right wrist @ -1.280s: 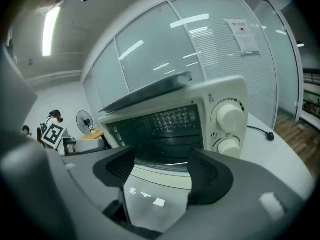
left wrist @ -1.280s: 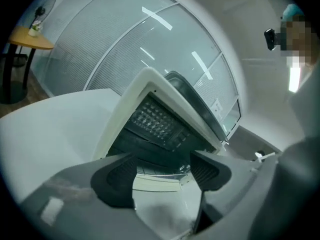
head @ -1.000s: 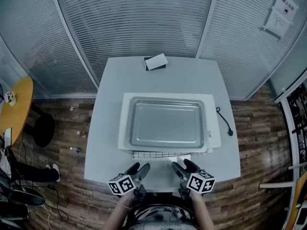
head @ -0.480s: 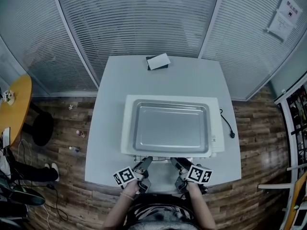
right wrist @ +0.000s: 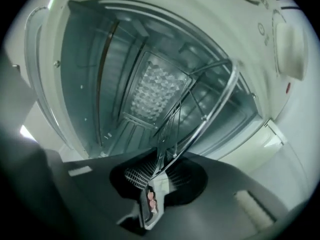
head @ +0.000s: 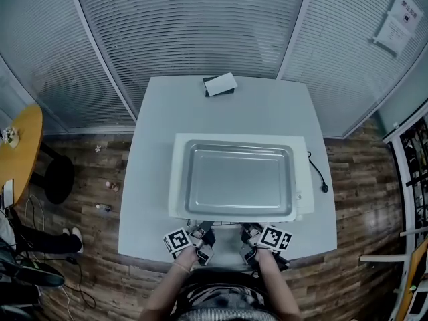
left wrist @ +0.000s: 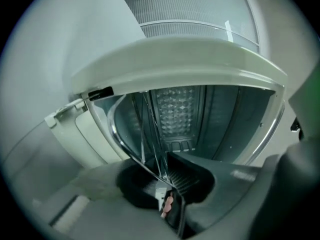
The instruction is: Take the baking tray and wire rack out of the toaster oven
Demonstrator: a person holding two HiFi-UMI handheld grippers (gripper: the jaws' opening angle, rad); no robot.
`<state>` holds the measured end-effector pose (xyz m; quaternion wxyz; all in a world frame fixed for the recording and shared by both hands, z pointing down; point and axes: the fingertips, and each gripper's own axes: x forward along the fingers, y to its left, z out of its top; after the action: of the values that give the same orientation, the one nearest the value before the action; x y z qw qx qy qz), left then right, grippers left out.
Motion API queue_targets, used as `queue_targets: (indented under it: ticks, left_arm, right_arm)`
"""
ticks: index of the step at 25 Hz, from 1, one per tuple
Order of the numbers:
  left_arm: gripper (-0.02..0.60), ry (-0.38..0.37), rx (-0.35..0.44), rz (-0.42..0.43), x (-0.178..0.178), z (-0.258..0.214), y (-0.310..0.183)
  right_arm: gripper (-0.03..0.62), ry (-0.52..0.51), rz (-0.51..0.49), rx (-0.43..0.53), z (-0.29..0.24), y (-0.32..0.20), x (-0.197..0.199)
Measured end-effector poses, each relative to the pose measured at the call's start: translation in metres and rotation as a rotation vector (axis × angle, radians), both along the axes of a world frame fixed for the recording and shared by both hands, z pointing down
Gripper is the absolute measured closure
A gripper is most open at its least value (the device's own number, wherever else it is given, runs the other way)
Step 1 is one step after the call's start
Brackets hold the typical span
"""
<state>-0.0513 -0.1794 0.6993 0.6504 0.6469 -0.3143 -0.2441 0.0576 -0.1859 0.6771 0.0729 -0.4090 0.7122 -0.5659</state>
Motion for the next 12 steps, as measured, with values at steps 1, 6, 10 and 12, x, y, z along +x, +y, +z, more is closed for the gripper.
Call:
queue_targets:
  ticks: [1,6,10,12]
  left_arm:
    - [0.548,0.005,-0.001,-0.006,0.000,-0.001,0.000]
    - [0.551,-0.001,0.011,-0.006,0.000,-0.002,0.008]
    - [0.551,-0.011,0.028,-0.011,-0.001,-0.004,0.018]
    - [0.549,-0.014,0.044,-0.016,0.000,-0.006,0.025]
  right_arm:
    - [0.546,-0.005,0.003,0.002,-0.001,0.000,0.000]
    - [0.565,-0.058,0.009,-0.010,-0.002,0.006,0.001]
    - [0.571,-0.087,-0.001,-0.020,-0.005,0.017,0.000]
    - [0.574,-0.103,-0.003,-0.020,-0.008,0.024,0.000]
